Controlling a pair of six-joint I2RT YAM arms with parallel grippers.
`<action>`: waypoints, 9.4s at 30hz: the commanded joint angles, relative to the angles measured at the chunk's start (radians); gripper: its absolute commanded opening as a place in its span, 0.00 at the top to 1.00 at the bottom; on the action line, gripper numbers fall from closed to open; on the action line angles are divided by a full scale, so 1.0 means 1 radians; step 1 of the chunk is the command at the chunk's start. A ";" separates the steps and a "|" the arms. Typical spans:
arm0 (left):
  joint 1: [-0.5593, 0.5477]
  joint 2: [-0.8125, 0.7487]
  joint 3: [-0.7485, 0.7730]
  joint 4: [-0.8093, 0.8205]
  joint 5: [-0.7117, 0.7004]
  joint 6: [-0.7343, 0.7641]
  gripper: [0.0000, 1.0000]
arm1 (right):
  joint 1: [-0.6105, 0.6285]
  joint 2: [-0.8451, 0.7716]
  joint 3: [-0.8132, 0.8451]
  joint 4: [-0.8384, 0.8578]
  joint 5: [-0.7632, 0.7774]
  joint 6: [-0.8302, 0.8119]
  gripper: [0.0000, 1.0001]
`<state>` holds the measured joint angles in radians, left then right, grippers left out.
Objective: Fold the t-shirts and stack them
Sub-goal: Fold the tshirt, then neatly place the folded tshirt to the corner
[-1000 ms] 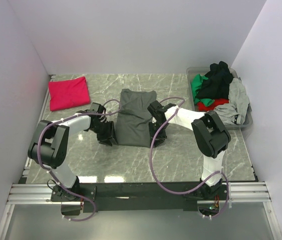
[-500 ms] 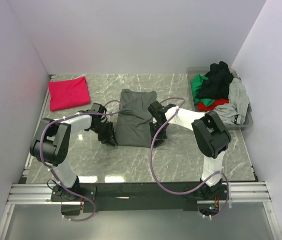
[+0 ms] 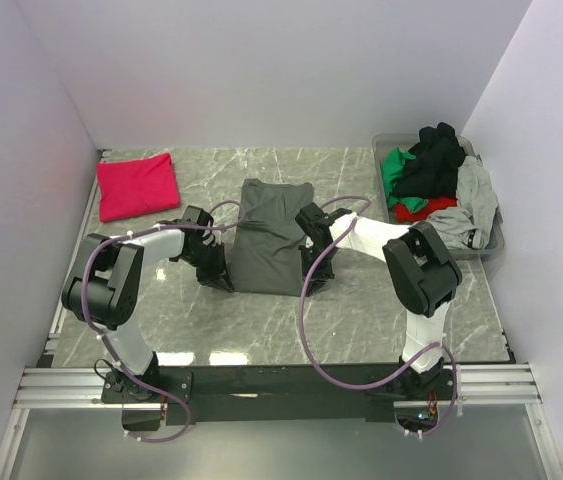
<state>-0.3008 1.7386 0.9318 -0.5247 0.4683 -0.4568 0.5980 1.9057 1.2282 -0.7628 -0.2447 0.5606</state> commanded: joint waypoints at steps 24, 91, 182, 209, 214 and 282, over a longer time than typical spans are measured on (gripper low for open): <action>-0.008 -0.260 0.047 -0.156 -0.223 -0.029 1.00 | -0.004 -0.138 0.065 -0.202 0.117 -0.011 1.00; 0.101 0.188 0.582 -0.282 -0.118 -0.077 1.00 | -0.110 0.257 0.703 -0.437 0.199 -0.139 0.94; 0.046 0.179 -0.073 0.370 -0.126 -0.154 0.42 | 0.160 0.240 0.378 -0.150 -0.036 -0.064 0.38; 0.071 0.130 0.497 -0.115 -0.577 0.073 1.00 | -0.056 -0.043 0.263 -0.184 0.044 -0.146 0.31; 0.095 0.222 0.720 -0.179 -0.637 0.130 1.00 | -0.093 -0.027 0.292 -0.205 0.041 -0.180 0.31; 0.574 0.377 1.216 -0.187 -0.427 0.314 1.00 | -0.161 0.053 0.353 -0.305 0.016 -0.324 0.32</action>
<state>0.2562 2.1605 2.1468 -0.7670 0.0219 -0.1272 0.4404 1.9694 1.5684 -1.0500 -0.2264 0.2447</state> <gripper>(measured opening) 0.039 0.681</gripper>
